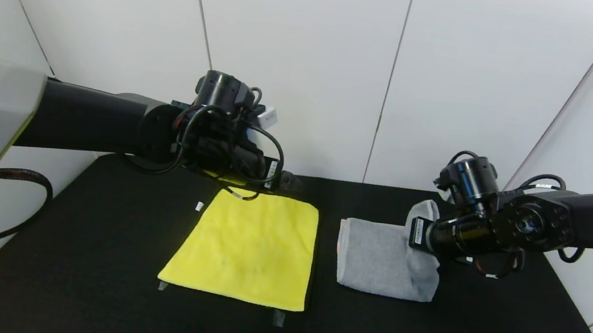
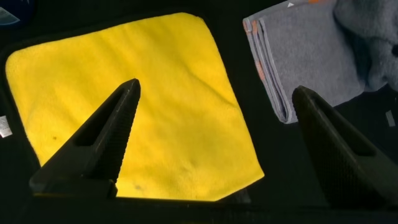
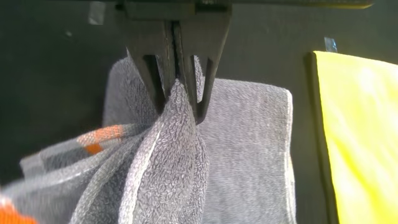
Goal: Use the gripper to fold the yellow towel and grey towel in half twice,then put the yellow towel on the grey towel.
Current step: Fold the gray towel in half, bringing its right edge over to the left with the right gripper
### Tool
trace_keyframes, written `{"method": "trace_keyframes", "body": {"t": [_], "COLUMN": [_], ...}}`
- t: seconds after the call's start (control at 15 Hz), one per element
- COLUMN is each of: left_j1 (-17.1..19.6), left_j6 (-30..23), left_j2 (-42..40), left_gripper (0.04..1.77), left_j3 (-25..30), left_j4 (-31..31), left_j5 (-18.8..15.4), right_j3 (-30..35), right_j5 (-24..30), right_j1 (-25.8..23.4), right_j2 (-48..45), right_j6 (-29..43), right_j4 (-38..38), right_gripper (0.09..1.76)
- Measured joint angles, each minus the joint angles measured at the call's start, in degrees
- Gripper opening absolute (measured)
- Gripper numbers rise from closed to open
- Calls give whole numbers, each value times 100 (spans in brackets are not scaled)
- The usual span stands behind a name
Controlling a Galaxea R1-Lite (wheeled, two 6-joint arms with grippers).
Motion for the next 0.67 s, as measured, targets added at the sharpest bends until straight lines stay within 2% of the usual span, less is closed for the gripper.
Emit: {"method": "trace_keyframes", "body": {"t": [0.67], "left_j1": [33], "left_j6": [5], "left_j2": [-5], "left_gripper": [172], "left_j3": [133], "left_j4": [-18], "left_j5": [52], "right_j3": [-518], "right_j5": [-44], "right_j1": [601], "right_j2": [837], "right_j6": [0], "right_j4": [6], "right_gripper": [12]}}
